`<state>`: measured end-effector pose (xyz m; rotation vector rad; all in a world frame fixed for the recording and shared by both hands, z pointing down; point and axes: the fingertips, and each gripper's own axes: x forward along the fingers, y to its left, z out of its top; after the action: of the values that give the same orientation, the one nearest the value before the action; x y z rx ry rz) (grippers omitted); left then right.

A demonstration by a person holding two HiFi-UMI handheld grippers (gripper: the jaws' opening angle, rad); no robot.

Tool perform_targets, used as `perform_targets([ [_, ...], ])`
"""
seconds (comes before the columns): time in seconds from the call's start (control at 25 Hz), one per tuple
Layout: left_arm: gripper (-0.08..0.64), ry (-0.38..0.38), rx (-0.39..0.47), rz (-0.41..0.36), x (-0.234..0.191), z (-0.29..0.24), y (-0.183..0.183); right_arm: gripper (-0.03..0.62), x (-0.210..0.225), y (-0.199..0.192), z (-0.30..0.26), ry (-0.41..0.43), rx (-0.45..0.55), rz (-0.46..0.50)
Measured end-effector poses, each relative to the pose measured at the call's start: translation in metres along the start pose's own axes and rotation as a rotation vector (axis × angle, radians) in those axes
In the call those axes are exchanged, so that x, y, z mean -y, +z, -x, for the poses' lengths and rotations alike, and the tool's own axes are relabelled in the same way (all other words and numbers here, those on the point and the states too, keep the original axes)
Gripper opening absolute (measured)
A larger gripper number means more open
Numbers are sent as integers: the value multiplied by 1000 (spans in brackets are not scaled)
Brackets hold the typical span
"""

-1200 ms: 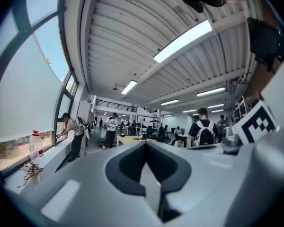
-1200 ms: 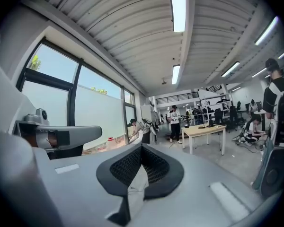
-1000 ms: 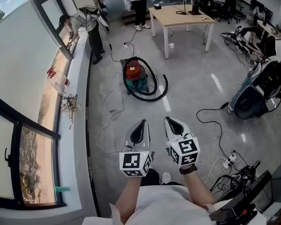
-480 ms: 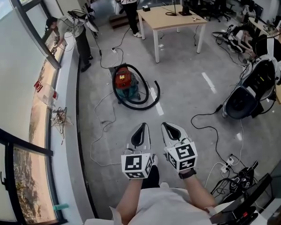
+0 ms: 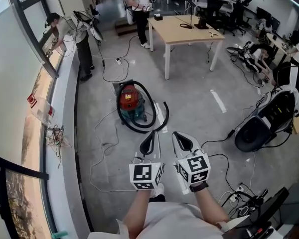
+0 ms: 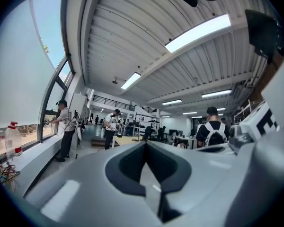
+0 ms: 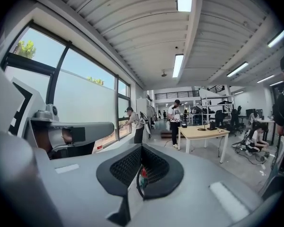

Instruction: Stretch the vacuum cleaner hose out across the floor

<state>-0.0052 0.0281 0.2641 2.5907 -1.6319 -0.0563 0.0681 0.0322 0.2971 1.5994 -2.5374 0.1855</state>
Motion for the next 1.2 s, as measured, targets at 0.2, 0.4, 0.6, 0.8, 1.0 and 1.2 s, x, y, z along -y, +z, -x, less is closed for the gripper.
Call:
perform_targets([
  [0.2, 0, 14, 11, 9, -40, -46, 5, -2, 12, 8, -52, 6, 3, 19],
  [0.4, 0, 32, -32, 33, -64, -91, -11, -2, 33, -4, -98, 31, -51, 5],
  [0.6, 0, 72, -38, 25, -89, -159, -18, -2, 72, 5, -168, 75, -38, 9],
  [0.8, 0, 111, -29, 23, -98, -245, -4, -2, 139, 28, -226, 108, -18, 10],
  [1.0, 0, 148, -54, 5, -99, -309, -7, -2, 210, 39, -273, 106, -11, -17],
  [1.2, 0, 188, -145, 28, -116, -338, -46, -2, 226, 5, -319, 155, -86, -50],
])
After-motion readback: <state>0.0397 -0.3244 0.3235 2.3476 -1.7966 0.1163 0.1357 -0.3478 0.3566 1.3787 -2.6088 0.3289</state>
